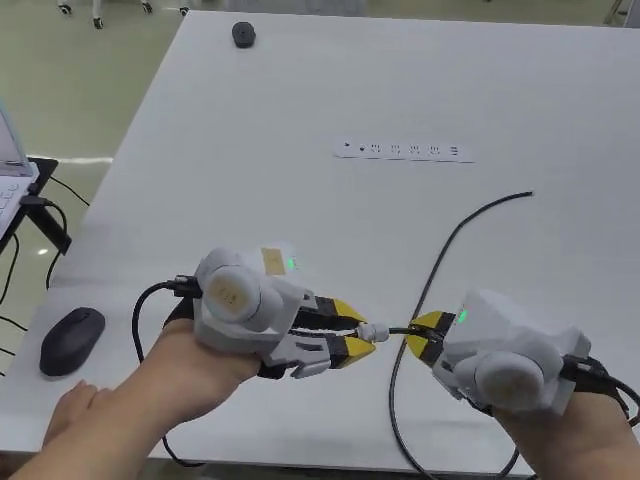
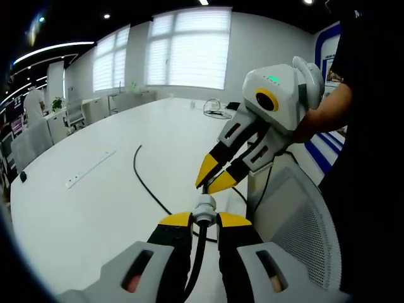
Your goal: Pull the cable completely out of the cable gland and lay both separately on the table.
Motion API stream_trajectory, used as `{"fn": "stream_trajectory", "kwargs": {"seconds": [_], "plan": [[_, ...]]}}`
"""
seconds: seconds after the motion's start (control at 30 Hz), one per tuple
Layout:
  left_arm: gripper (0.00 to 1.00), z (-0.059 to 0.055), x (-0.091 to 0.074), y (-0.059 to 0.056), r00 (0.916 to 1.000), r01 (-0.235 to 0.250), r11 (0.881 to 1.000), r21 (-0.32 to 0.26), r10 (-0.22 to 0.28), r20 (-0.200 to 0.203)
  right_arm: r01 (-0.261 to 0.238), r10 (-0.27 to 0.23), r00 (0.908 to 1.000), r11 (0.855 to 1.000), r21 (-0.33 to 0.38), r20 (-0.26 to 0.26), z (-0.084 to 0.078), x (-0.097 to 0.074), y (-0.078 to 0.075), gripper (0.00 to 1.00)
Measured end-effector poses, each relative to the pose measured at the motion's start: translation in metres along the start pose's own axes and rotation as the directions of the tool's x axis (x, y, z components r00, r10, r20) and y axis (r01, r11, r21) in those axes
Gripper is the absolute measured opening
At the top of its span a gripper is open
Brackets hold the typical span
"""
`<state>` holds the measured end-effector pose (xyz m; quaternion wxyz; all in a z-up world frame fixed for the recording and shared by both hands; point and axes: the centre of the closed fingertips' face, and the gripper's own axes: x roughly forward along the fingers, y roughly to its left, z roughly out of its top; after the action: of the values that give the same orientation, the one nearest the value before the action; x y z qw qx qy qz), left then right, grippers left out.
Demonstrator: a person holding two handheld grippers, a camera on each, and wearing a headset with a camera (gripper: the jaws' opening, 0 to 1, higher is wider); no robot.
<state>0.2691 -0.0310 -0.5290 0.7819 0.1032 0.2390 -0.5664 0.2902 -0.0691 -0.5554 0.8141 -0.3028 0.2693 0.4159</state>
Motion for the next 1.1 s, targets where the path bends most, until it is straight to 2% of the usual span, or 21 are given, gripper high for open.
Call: {"fn": "stream_trajectory", "kwargs": {"seconds": [0.37,0.5,0.57,0.73,0.87,1.1], "plan": [[0.15,0.001,0.001,0.001,1.0,-0.005,1.0,-0.006,0.005,0.008,0.011,-0.009,0.9998,0.991,0.133,-0.017,-0.022,0.003,-0.014,0.0],[0.15,0.0,0.0,0.002,0.9999,-0.008,1.0,-0.008,0.009,0.006,0.019,-0.013,0.9995,0.976,0.219,-0.03,-0.034,0.006,-0.02,0.0],[0.15,0.0,0.0,0.002,0.9999,-0.009,1.0,-0.009,0.009,0.006,0.025,-0.017,0.9992,0.975,0.221,-0.036,-0.038,0.006,-0.023,0.0],[0.15,-0.002,0.001,0.002,1.0,-0.01,1.0,-0.014,0.01,0.003,0.026,-0.015,0.9989,0.964,0.266,-0.044,-0.048,0.009,-0.029,0.0],[0.15,-0.004,0.002,0.003,0.9999,-0.011,1.0,-0.014,0.011,-0.002,0.036,-0.015,0.9978,0.94,0.339,-0.065,-0.058,0.014,-0.033,0.0],[0.15,-0.006,0.003,0.002,0.9999,-0.014,1.0,-0.02,0.014,-0.004,0.07,-0.029,0.993,0.923,0.379,-0.114,-0.075,0.015,-0.041,0.0]]}}
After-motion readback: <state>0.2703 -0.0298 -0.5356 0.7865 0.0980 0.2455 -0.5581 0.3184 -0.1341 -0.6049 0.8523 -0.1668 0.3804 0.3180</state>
